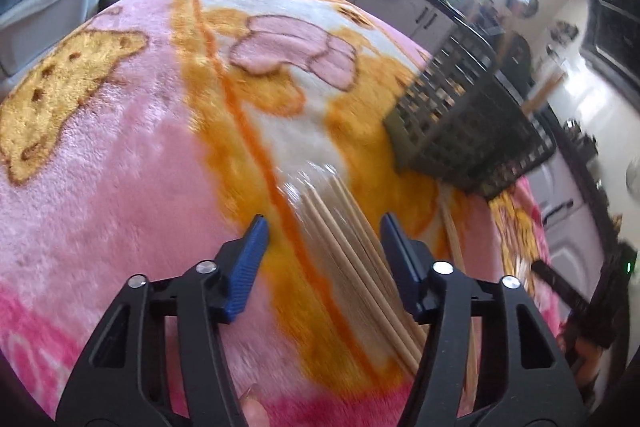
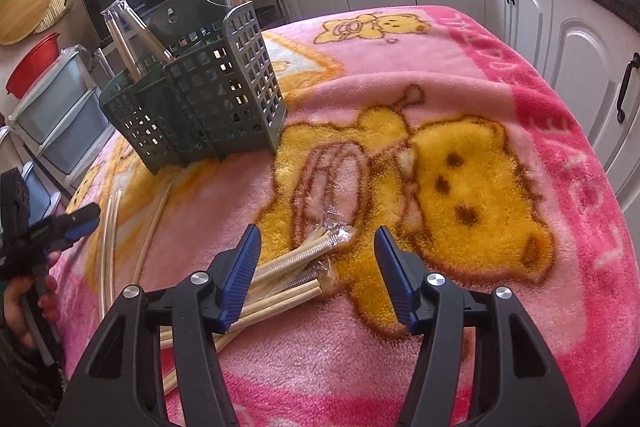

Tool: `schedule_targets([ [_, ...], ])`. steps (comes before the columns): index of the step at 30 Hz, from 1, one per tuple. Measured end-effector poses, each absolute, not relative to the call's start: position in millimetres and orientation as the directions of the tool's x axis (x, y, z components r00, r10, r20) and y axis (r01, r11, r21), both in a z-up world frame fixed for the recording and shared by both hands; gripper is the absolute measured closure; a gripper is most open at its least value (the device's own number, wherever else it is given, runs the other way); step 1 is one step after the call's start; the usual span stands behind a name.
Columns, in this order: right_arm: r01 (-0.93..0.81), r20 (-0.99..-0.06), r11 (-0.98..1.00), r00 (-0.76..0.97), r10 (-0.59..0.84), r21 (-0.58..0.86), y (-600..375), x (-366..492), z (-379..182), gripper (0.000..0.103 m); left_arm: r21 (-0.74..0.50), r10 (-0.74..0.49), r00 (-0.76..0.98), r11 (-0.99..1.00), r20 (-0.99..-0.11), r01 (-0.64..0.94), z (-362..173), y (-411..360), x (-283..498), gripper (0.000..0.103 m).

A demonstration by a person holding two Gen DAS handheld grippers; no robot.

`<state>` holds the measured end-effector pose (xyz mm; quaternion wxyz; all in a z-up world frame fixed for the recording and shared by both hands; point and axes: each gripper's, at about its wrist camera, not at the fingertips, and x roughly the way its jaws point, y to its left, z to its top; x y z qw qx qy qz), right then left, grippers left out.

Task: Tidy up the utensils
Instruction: 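Close the left gripper on a wrapped chopstick while the right gripper grasps another, then lift both chopsticks upright and carry them above the green caddy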

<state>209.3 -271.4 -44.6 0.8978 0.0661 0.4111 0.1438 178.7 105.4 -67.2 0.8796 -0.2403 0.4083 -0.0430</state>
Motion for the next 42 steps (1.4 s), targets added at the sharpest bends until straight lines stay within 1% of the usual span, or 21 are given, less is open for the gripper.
schedule_targets([
  [1, -0.205, -0.72, 0.951, 0.62, 0.311, 0.233, -271, 210, -45, 0.048, -0.468, -0.271, 0.664, 0.874, -0.696, -0.134, -68, 109, 182, 0.061],
  [2, -0.205, -0.722, 0.951, 0.619, 0.309, 0.231, -272, 210, -45, 0.048, -0.476, -0.27, 0.668, 0.868, -0.694, -0.143, -69, 113, 184, 0.062],
  [5, -0.202, -0.73, 0.952, 0.611, 0.307, 0.231, -272, 213, -47, 0.05, -0.496, -0.269, 0.672, 0.852, -0.69, -0.167, -69, 120, 192, 0.066],
  [7, -0.2, -0.735, 0.951, 0.604, 0.309, 0.235, -272, 214, -49, 0.051, -0.498, -0.262, 0.675, 0.848, -0.69, -0.18, -69, 123, 196, 0.07],
  [11, -0.197, -0.741, 0.946, 0.589, 0.323, 0.256, -273, 216, -52, 0.055, -0.502, -0.257, 0.678, 0.843, -0.689, -0.191, -71, 125, 201, 0.076],
  [13, -0.186, -0.743, 0.942, 0.58, 0.334, 0.278, -275, 218, -54, 0.059, -0.499, -0.25, 0.677, 0.843, -0.692, -0.2, -72, 126, 203, 0.083],
  [15, -0.173, -0.746, 0.94, 0.572, 0.34, 0.296, -277, 221, -56, 0.066, -0.501, -0.248, 0.675, 0.84, -0.695, -0.208, -73, 128, 206, 0.086],
  [17, -0.158, -0.745, 0.936, 0.571, 0.346, 0.314, -279, 223, -58, 0.069, -0.499, -0.245, 0.674, 0.84, -0.697, -0.211, -73, 130, 207, 0.09],
  [19, -0.149, -0.744, 0.934, 0.568, 0.35, 0.326, -280, 224, -58, 0.074, -0.5, -0.247, 0.673, 0.84, -0.697, -0.209, -74, 131, 208, 0.092],
  [20, -0.143, -0.74, 0.933, 0.573, 0.351, 0.331, -281, 225, -57, 0.081, -0.501, -0.248, 0.673, 0.84, -0.697, -0.209, -74, 132, 208, 0.094],
  [21, -0.143, -0.737, 0.933, 0.579, 0.349, 0.33, -281, 225, -56, 0.09, -0.503, -0.25, 0.673, 0.839, -0.696, -0.208, -74, 132, 208, 0.095],
  [23, -0.149, -0.726, 0.933, 0.593, 0.349, 0.327, -281, 224, -53, 0.094, -0.506, -0.254, 0.673, 0.838, -0.695, -0.206, -74, 133, 208, 0.097],
  [24, -0.152, -0.717, 0.933, 0.604, 0.35, 0.327, -281, 223, -50, 0.095, -0.508, -0.255, 0.675, 0.837, -0.693, -0.205, -74, 134, 207, 0.101],
  [28, -0.175, -0.681, 0.922, 0.629, 0.375, 0.346, -281, 220, -37, 0.096, -0.523, -0.267, 0.69, 0.831, -0.673, -0.189, -69, 136, 204, 0.103],
  [42, -0.284, -0.568, 0.894, 0.696, 0.44, 0.346, -257, 204, 17, 0.097, -0.508, -0.305, 0.775, 0.861, -0.554, -0.024, -4, 122, 182, 0.103],
])
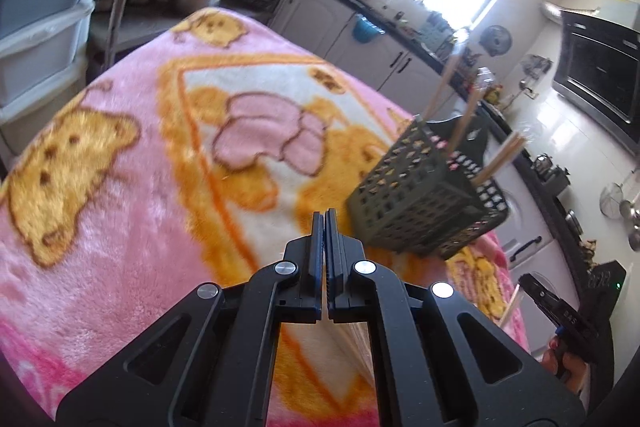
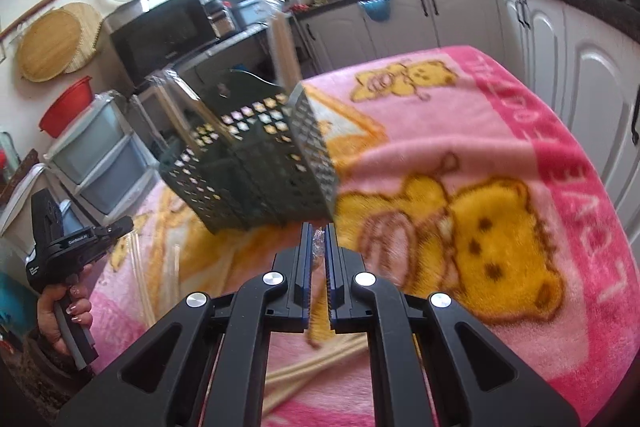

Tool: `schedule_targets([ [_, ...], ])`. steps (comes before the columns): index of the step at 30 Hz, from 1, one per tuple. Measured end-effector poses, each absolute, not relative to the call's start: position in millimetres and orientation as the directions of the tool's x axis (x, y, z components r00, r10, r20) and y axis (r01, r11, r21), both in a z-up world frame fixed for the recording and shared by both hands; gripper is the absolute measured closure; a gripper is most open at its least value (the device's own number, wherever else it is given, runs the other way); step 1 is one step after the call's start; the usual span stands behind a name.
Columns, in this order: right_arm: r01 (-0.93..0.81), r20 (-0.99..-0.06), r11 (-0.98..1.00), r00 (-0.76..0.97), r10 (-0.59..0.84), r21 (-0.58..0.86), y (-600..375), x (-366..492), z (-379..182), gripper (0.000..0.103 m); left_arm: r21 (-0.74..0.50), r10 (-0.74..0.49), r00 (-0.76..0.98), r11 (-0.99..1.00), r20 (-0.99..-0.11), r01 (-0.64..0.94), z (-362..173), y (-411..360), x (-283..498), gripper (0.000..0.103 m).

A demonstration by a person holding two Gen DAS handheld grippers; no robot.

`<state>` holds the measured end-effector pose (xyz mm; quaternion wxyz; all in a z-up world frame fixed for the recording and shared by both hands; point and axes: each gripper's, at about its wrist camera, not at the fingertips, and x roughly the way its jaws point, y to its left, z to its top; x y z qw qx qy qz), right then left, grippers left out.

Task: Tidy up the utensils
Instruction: 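Lift both chopsticks upright and carry them above the green caddy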

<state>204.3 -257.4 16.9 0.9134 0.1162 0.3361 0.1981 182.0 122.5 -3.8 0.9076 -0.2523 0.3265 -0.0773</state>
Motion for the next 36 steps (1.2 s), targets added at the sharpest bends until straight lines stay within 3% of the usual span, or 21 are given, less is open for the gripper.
schedule_targets([
  [22, -0.444, -0.438, 0.854, 0.733, 0.52, 0.271, -209, 194, 93, 0.098, -0.492, -0.478, 0.779, 0.832, -0.405, 0.254, 77, 62, 173, 0.103],
  [36, -0.459, -0.405, 0.855, 0.753, 0.519, 0.242, -211, 194, 114, 0.098, -0.464, -0.567, 0.742, 0.798, -0.358, 0.385, 112, 22, 183, 0.103],
])
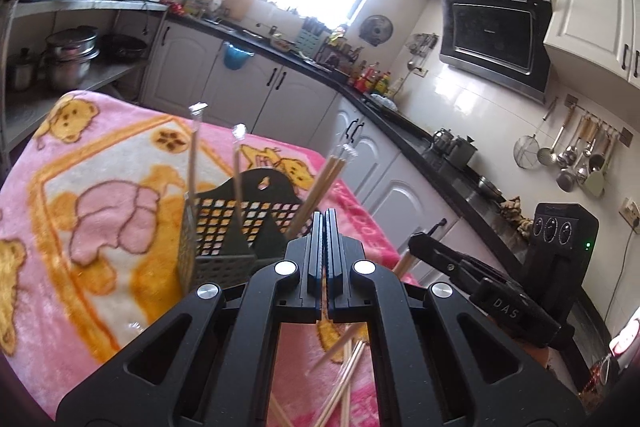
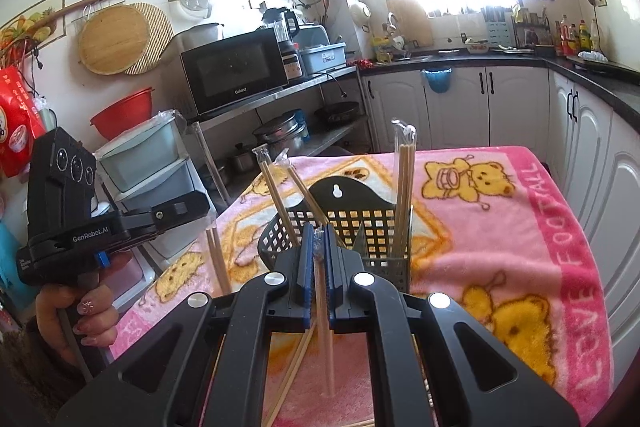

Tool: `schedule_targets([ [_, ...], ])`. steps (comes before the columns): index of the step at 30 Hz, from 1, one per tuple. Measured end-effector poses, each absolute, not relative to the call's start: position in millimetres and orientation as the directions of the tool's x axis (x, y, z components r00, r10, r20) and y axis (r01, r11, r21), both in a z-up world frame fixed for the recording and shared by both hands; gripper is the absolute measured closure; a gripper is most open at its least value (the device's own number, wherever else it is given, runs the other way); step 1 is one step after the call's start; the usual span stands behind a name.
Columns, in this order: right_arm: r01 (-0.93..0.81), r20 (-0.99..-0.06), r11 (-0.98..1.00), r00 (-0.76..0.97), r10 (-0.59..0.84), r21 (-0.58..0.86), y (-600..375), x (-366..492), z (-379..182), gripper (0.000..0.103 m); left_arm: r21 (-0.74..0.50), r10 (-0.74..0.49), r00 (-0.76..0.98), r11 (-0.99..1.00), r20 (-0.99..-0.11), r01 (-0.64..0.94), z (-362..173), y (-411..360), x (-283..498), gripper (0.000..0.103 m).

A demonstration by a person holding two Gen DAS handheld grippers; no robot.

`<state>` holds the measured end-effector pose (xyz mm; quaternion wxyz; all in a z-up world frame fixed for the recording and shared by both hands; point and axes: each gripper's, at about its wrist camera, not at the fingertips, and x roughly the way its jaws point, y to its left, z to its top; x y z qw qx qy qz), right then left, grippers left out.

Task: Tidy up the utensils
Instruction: 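Lift both chopsticks upright and carry them above the green caddy, then lower the chopsticks into the caddy compartments and open both grippers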

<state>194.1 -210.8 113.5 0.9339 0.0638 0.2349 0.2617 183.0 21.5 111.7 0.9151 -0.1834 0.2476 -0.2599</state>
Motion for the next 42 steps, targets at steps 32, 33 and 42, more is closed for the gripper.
schedule_targets([
  [32, -0.496, -0.249, 0.856, 0.819, 0.517, 0.146, -214, 214, 206, 0.098, -0.315, -0.592, 0.78, 0.794, -0.204, 0.52, 223, -33, 221, 0.103],
  [33, -0.494, -0.241, 0.858, 0.823, 0.514, 0.142, -213, 215, 210, 0.098, -0.312, -0.589, 0.784, 0.796, -0.199, 0.519, 226, -32, 223, 0.103],
  [42, -0.486, -0.199, 0.861, 0.838, 0.508, 0.151, -216, 241, 233, 0.098, -0.308, -0.565, 0.811, 0.806, -0.149, 0.505, 242, -27, 239, 0.103],
])
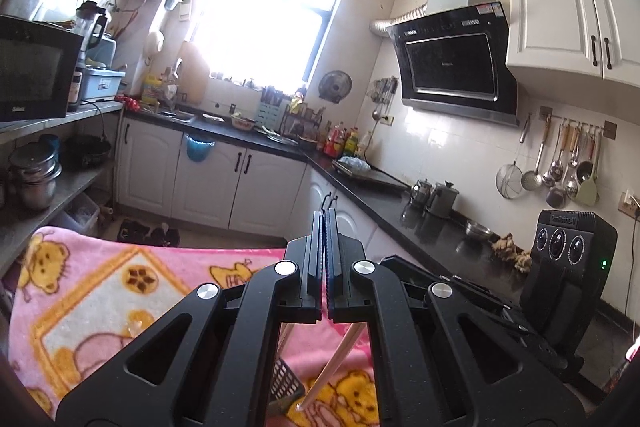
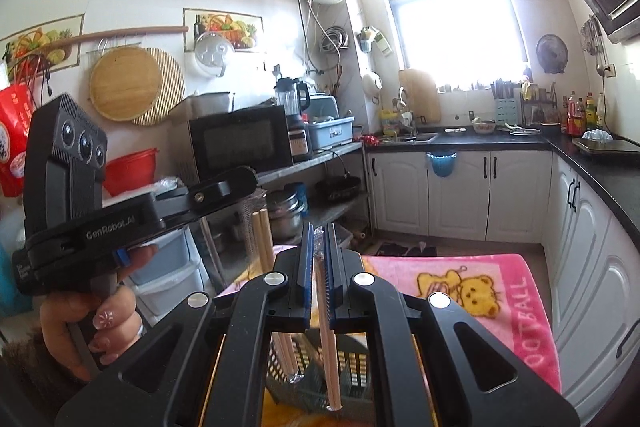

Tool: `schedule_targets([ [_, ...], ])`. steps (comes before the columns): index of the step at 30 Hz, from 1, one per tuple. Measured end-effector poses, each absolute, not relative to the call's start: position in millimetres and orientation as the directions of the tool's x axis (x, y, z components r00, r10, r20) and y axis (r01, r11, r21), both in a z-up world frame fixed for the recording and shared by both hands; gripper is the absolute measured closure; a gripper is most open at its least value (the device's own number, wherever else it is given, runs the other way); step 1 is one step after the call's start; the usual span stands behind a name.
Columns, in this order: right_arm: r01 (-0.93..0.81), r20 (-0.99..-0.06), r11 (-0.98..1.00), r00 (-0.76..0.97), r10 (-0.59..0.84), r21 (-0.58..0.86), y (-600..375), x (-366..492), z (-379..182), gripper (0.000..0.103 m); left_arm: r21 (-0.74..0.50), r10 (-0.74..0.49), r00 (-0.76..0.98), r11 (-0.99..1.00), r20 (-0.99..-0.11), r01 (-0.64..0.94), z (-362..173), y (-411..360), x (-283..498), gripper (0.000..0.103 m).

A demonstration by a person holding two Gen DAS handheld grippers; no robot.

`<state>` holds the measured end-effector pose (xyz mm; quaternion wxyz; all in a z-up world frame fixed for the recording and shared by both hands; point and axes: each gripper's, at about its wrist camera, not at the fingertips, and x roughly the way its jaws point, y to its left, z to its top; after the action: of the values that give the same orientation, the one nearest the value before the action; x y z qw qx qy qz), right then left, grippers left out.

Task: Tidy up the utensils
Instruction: 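Lower the chopsticks into the caddy compartments and open both grippers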

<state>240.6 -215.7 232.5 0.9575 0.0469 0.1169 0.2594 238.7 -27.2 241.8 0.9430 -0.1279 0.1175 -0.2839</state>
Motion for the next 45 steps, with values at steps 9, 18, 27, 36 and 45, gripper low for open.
schedule_targets([
  [9, -0.459, -0.219, 0.875, 0.848, 0.483, 0.153, -211, 268, 215, 0.098, -0.34, -0.566, 0.804, 0.803, -0.181, 0.489, 219, -27, 262, 0.103],
  [18, -0.448, -0.256, 0.88, 0.842, 0.475, 0.159, -202, 286, 190, 0.097, -0.368, -0.557, 0.8, 0.808, -0.221, 0.461, 190, -26, 282, 0.103],
  [27, -0.43, -0.284, 0.887, 0.841, 0.462, 0.17, -199, 293, 174, 0.097, -0.387, -0.553, 0.793, 0.81, -0.256, 0.44, 166, -25, 291, 0.103],
  [36, -0.392, -0.321, 0.904, 0.845, 0.428, 0.172, -203, 295, 156, 0.096, -0.408, -0.541, 0.785, 0.817, -0.3, 0.407, 140, -21, 296, 0.103],
  [45, -0.364, -0.36, 0.912, 0.839, 0.409, 0.187, -211, 293, 141, 0.091, -0.403, -0.525, 0.78, 0.831, -0.339, 0.384, 126, -21, 296, 0.103],
])
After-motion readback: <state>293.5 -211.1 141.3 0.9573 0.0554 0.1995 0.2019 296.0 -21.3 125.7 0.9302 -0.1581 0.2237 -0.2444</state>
